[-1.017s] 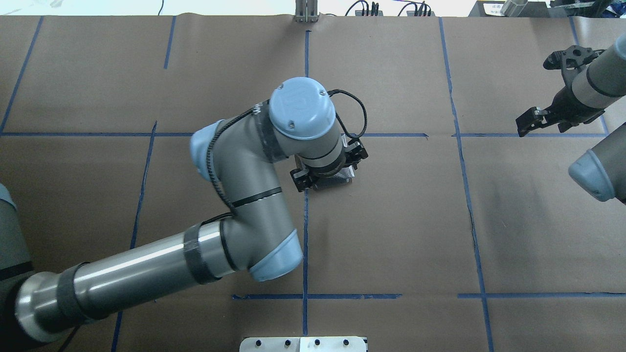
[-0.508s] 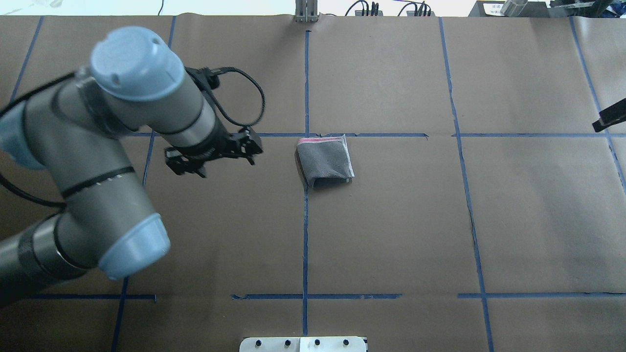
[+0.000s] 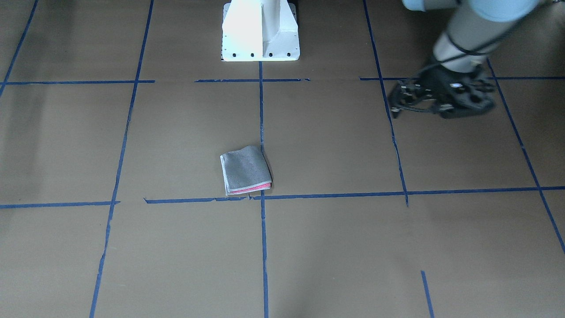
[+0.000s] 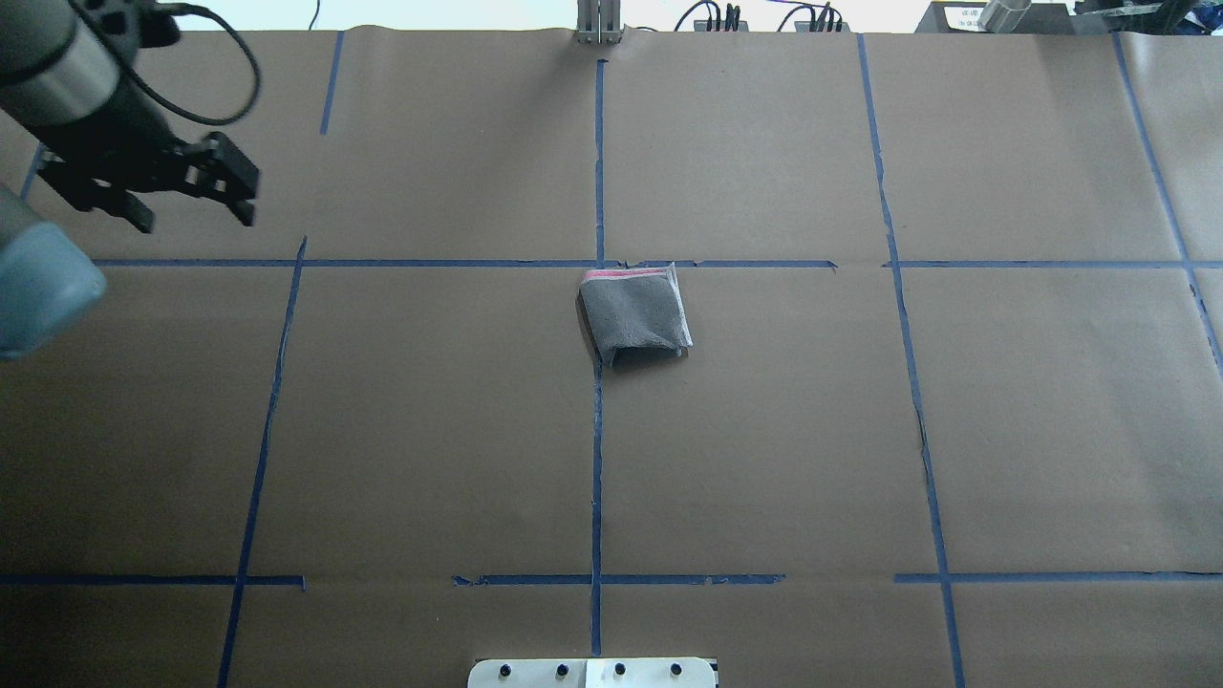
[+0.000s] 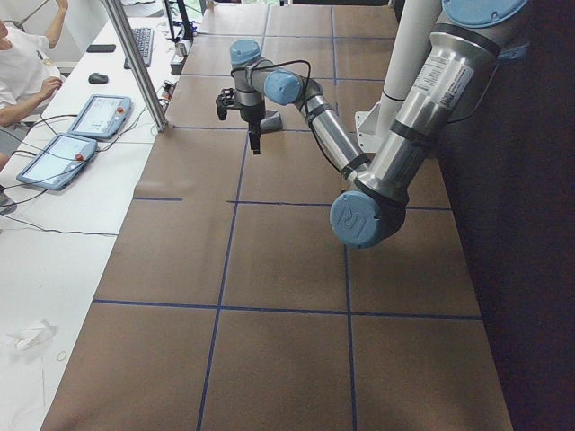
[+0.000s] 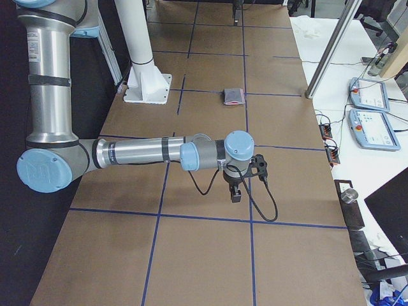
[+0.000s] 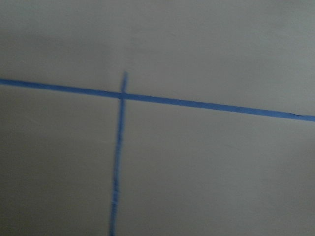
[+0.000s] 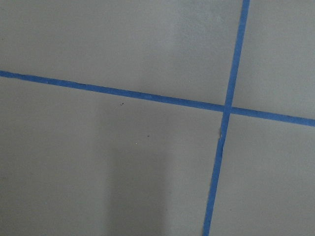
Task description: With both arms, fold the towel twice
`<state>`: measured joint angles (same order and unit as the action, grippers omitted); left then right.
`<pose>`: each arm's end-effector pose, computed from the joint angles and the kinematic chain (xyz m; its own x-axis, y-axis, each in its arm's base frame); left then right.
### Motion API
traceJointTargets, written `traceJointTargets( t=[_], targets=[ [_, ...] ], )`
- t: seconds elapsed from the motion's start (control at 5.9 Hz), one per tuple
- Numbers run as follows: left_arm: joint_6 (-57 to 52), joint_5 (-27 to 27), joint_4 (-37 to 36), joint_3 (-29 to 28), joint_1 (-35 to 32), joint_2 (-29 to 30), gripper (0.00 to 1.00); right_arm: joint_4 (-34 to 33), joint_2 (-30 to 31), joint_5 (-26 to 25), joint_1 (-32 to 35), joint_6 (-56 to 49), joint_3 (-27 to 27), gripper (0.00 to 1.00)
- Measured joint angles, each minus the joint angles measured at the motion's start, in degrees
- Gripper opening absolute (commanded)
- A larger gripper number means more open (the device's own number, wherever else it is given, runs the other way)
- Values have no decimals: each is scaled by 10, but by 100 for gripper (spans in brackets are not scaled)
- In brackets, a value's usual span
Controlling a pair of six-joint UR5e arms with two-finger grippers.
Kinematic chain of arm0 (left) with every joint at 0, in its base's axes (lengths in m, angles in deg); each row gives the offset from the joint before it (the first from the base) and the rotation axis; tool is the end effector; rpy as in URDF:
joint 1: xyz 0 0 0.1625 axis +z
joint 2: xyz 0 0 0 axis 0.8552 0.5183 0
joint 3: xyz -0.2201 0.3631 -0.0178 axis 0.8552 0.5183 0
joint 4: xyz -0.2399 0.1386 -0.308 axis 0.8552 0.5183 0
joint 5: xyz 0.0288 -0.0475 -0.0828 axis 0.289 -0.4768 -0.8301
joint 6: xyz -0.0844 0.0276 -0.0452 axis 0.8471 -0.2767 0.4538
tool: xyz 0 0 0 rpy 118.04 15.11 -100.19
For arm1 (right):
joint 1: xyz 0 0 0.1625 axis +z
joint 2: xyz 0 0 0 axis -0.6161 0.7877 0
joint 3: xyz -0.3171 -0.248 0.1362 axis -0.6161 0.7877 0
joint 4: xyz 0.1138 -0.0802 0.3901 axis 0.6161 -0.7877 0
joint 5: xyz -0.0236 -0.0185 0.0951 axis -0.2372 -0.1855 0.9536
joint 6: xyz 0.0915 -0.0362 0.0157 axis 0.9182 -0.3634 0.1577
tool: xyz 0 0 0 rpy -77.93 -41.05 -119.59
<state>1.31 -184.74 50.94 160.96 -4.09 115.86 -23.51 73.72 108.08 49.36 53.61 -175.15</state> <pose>0.1976 -0.5370 0.3038 0.6972 -0.0719 -0.7132 0.0360 0.9972 -0.0653 0.0355 -0.4799 0.6040 0.6400 -0.1559 0.7524 0.0805 0.9874 0.1362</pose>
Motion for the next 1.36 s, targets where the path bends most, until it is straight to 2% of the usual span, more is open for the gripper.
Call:
traceJointTargets(
  t=[0.17, 0.51, 0.85, 1.02, 1.19, 1.36],
  targets=[
    [-123, -35, -1, -37, -75, -43, 100, -15, 3, 7, 11, -14, 1, 100],
    [-374, -57, 6, -142, -190, -116, 100, -20, 0, 6, 14, -18, 11, 100],
    [-511, -60, 83, -287, -265, -133, 100, -20, 3, -5, 15, -18, 22, 100],
    [-526, -59, 125, -320, -282, -141, 100, -20, 4, -11, 15, -18, 24, 100],
    [-530, -58, 141, -320, -293, -154, 100, -20, 5, -23, 16, -18, 25, 100],
    [-520, -57, 143, -283, -298, -181, 100, -20, 6, -35, 16, -18, 25, 100]
  ],
)
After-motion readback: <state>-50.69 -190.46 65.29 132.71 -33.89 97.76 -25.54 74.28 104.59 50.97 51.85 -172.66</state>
